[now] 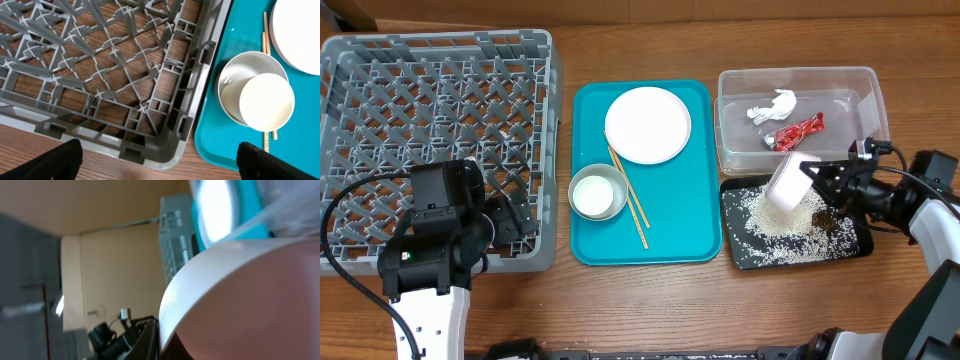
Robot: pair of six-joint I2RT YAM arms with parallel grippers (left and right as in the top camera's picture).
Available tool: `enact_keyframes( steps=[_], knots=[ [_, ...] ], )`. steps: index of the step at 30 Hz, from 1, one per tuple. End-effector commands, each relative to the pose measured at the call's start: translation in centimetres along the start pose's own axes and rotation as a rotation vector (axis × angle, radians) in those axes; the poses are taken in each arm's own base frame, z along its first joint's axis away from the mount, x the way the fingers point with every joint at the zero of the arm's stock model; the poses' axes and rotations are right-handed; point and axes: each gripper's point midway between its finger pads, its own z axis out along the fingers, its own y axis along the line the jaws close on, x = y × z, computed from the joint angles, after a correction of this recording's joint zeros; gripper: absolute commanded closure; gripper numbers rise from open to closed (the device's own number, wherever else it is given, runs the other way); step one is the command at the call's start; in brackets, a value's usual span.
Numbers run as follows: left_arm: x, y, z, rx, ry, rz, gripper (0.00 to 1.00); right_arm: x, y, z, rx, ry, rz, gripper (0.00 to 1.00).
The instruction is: Sort waste into correct bins and load items into the dishwasher
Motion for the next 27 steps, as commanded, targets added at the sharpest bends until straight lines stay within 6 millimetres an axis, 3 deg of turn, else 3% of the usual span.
enact_keyframes(
  steps=[1, 4, 8, 9, 11, 14, 18, 22, 24, 27],
  knots=[
    [-0.6, -0.1, -0.4, 0.009, -0.016, -0.025, 0.00, 0.5, 2.7, -0.1, -0.141, 0.048, -0.138, 0.96],
    [-0.7, -0.2, -0.4, 0.009, -0.019, -0.025, 0.00, 0.7, 2.8, 0.1, -0.137, 0.052, -0.203, 0.96],
    [-0.7, -0.2, -0.4, 0.009, -0.019, -0.025, 0.00, -0.6, -0.4, 0.2, 0.051, -0.020, -0.024, 0.96],
    [-0.7, -0.2, -0.4, 0.009, -0.019, -0.025, 0.00, -0.5, 0.0, 0.2, 0.030, -0.011, -0.036, 0.96],
    [-0.7, -0.2, -0.4, 0.009, -0.019, -0.025, 0.00, 0.7, 2.9, 0.2, -0.143, 0.054, -0.227, 0.96],
    [-0.7, -0.2, -0.4, 0.009, -0.019, -0.025, 0.00, 1.0, 2.9, 0.7, -0.132, 0.068, -0.259, 0.96],
    [-0.7, -0.2, -0.4, 0.009, -0.019, -0.025, 0.00, -0.6, -2.3, 0.7, 0.175, -0.036, -0.019, 0.96],
    [-0.7, -0.2, -0.4, 0.009, -0.019, -0.025, 0.00, 0.0, -4.2, 0.2, 0.369, -0.025, -0.101, 0.96],
    [-0.7, -0.2, -0.4, 0.009, -0.019, -0.025, 0.00, 0.4, -3.7, -0.1, 0.446, -0.002, -0.163, 0.96],
    [-0.7, -0.2, -0.4, 0.009, -0.019, -0.025, 0.00, 0.5, -0.5, -0.3, 0.545, 0.022, -0.306, 0.96]
  ],
)
